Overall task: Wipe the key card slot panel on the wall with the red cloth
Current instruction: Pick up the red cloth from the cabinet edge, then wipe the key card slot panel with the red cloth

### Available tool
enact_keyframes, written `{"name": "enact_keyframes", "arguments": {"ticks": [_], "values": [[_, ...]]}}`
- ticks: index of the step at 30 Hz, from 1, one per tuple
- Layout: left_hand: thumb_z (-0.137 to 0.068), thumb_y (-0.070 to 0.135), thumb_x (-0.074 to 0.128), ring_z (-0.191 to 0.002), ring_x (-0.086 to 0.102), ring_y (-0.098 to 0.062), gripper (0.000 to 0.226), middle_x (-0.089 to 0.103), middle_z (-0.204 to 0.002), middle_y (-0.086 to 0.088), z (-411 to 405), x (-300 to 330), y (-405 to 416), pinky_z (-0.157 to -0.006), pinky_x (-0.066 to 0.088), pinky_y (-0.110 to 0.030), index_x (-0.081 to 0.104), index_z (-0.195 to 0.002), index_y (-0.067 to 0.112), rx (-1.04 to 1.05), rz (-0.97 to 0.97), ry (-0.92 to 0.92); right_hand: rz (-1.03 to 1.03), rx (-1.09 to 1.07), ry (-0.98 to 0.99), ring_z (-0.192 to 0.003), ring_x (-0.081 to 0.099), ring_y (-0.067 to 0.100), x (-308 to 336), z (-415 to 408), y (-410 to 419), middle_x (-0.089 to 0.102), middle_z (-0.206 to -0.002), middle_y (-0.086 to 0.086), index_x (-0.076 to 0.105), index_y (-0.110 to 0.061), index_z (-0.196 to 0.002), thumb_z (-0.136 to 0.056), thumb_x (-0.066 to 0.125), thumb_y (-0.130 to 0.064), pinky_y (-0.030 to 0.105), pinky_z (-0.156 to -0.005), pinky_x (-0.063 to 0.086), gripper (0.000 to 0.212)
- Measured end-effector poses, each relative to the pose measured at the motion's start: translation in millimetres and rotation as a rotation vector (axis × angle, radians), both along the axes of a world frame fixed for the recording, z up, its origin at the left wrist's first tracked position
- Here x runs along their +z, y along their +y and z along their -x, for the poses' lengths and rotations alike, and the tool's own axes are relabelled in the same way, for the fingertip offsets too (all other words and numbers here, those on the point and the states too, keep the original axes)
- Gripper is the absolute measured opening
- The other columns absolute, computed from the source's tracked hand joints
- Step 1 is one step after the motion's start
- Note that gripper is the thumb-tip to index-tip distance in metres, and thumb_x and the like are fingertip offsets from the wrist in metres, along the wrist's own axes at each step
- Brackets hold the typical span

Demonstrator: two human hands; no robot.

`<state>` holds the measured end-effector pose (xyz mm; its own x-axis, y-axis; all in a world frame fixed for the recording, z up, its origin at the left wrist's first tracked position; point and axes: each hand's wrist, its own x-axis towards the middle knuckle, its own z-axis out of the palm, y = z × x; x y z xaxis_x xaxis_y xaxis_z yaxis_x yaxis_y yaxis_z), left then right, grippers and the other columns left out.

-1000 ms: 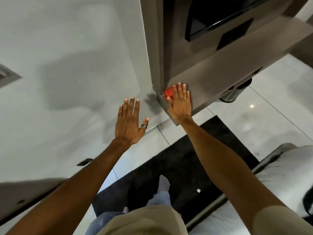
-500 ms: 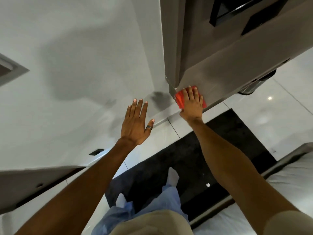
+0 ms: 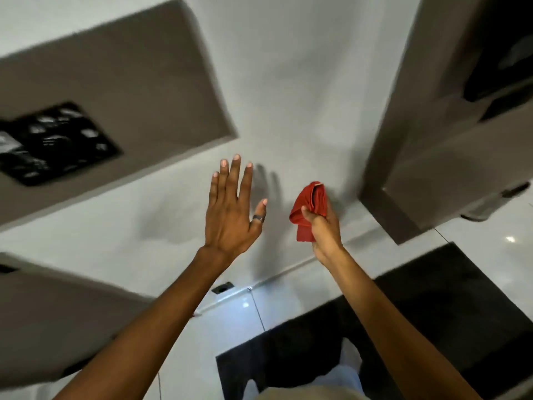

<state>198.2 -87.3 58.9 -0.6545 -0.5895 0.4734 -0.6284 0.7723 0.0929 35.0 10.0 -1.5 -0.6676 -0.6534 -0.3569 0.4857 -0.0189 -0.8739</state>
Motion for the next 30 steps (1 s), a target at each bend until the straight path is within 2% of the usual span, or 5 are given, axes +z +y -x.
{"name": "enact_keyframes", "arguments": {"ticks": [4,12,17,21,30], "values": [[-0.103,0.038,0.055,-0.159,-0.001,-0.034,0.073,0.012,-0.170,-0.018,-85.5,56.1,-25.7,-0.130,0.008,-0.050,0.026,-0.161,0.006,0.071,0.148,0.159,0.242,0.004,0.168,-0.131,0.061,0.019,80.3,-97.4,-45.7,0.062,-0.143,0.003,0.049,-0.022,-0.147,-0.093,0.068,0.005,0.048,-0.118,0.046,0.063],[-0.101,0.034,0.058,-0.159,-0.009,-0.031,0.075,0.012,-0.169,-0.022,-244.9,117.8,-83.1,-0.130,0.002,-0.051,0.025,-0.160,0.002,0.269,0.373,0.341,0.513,-0.080,1.112,-0.161,0.010,0.029,178.6,-253.4,-132.1,0.018,-0.170,0.013,0.031,-0.004,-0.158,-0.074,0.050,0.017,0.026,-0.130,0.013,0.088],[-0.102,0.034,0.054,-0.158,-0.002,-0.038,0.073,0.013,-0.168,-0.026,-288.0,140.9,-126.5,-0.130,0.002,-0.053,0.024,-0.160,0.001,0.328,0.463,0.397,0.308,-0.057,1.650,-0.160,-0.008,0.035,166.4,-265.1,-179.2,-0.003,-0.172,0.015,0.011,-0.010,-0.163,-0.098,0.054,-0.048,0.059,-0.130,0.002,0.087],[-0.102,0.033,0.053,-0.156,0.003,-0.041,0.070,0.018,-0.166,-0.027,-299.9,148.8,-155.1,-0.130,-0.001,-0.049,0.027,-0.160,0.002,0.315,0.548,0.409,0.335,-0.166,1.840,-0.160,0.007,0.037,167.6,-243.8,-189.0,0.018,-0.170,0.018,0.025,-0.013,-0.161,-0.105,0.028,-0.056,0.058,-0.130,0.007,0.071],[-0.107,0.039,0.039,-0.159,-0.006,-0.023,0.065,0.021,-0.167,-0.020,-296.9,137.3,-193.4,-0.130,-0.004,-0.046,0.019,-0.163,0.012,0.367,0.778,0.358,0.615,-0.580,2.027,-0.144,0.043,0.039,155.5,-227.1,-240.7,0.056,-0.146,0.012,0.060,-0.024,-0.140,-0.104,0.041,-0.040,0.054,-0.123,0.032,0.043]]}}
